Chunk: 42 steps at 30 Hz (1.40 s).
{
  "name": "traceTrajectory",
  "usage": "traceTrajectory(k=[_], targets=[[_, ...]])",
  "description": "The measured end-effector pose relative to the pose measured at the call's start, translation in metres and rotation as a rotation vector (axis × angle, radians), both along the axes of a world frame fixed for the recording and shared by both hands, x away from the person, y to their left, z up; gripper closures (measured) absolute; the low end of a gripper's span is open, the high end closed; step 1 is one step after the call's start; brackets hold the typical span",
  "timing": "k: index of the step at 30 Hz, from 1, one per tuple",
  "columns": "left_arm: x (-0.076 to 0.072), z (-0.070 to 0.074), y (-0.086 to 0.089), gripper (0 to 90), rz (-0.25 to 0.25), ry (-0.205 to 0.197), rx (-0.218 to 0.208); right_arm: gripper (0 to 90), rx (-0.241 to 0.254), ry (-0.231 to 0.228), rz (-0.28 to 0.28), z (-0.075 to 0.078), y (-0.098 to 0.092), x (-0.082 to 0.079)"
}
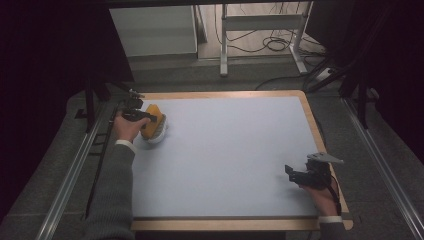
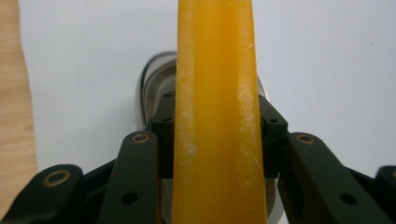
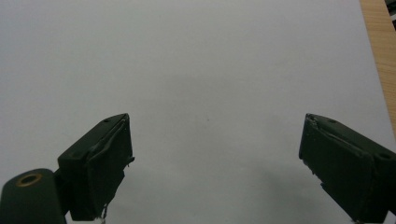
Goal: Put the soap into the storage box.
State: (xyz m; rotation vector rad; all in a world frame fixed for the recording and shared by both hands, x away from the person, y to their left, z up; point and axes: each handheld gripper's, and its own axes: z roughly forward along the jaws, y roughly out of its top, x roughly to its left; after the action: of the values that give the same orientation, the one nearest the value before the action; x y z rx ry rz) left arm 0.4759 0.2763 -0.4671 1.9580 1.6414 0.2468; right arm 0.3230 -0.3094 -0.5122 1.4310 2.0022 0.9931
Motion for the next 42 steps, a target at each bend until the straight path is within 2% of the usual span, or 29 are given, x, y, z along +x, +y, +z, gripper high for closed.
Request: traceTrajectory(k=[3, 5, 7, 9, 11, 14, 18, 25, 32, 39, 42], targets=[[-0.002, -0.001, 0.0, 60.6, 0.0, -0.008, -0.029, 9.5, 0.002, 0.0, 0.002, 0.0, 0.0, 0.0], [-0.003, 0.0, 0.0, 60.4, 0.001, -0.013, -0.027, 9.5, 0.0, 0.001, 0.003, 0.0, 0.001, 0.0], [-0.005, 0.004, 0.001, 56.1, 0.016, -0.038, -0.044, 9.5, -0.001, 0.001, 0.004, 0.0, 0.001, 0.0], [-0.006, 0.009, 0.0, 49.4, 0.023, -0.058, -0.034, 9.5, -0.002, 0.0, 0.007, 0.0, 0.002, 0.0], [-0.009, 0.015, 0.0, 42.6, 0.032, -0.073, 0.004, 9.5, -0.003, -0.001, 0.008, 0.0, 0.002, 0.0], [-0.014, 0.022, 0.003, 34.6, 0.057, -0.108, 0.032, 9.5, -0.001, -0.001, 0.009, 0.0, 0.002, 0.0], [-0.022, 0.03, 0.008, 31.4, 0.046, -0.137, 0.043, 9.5, -0.005, 0.002, 0.017, 0.0, 0.004, 0.0], [-0.041, 0.038, 0.003, 28.6, -0.032, -0.168, 0.0, 9.5, 0.0, -0.001, 0.008, 0.001, 0.002, 0.0], [-0.064, 0.034, -0.003, 28.5, -0.109, -0.205, -0.052, 9.5, -0.003, 0.001, 0.012, 0.001, 0.003, 0.0], [-0.093, 0.026, -0.011, 27.7, -0.197, -0.232, -0.058, 9.5, -0.004, -0.004, 0.016, 0.002, 0.004, 0.0], [-0.105, 0.02, -0.014, 27.5, -0.227, -0.243, -0.075, 9.5, -0.003, -0.005, 0.016, 0.002, 0.004, 0.0]])
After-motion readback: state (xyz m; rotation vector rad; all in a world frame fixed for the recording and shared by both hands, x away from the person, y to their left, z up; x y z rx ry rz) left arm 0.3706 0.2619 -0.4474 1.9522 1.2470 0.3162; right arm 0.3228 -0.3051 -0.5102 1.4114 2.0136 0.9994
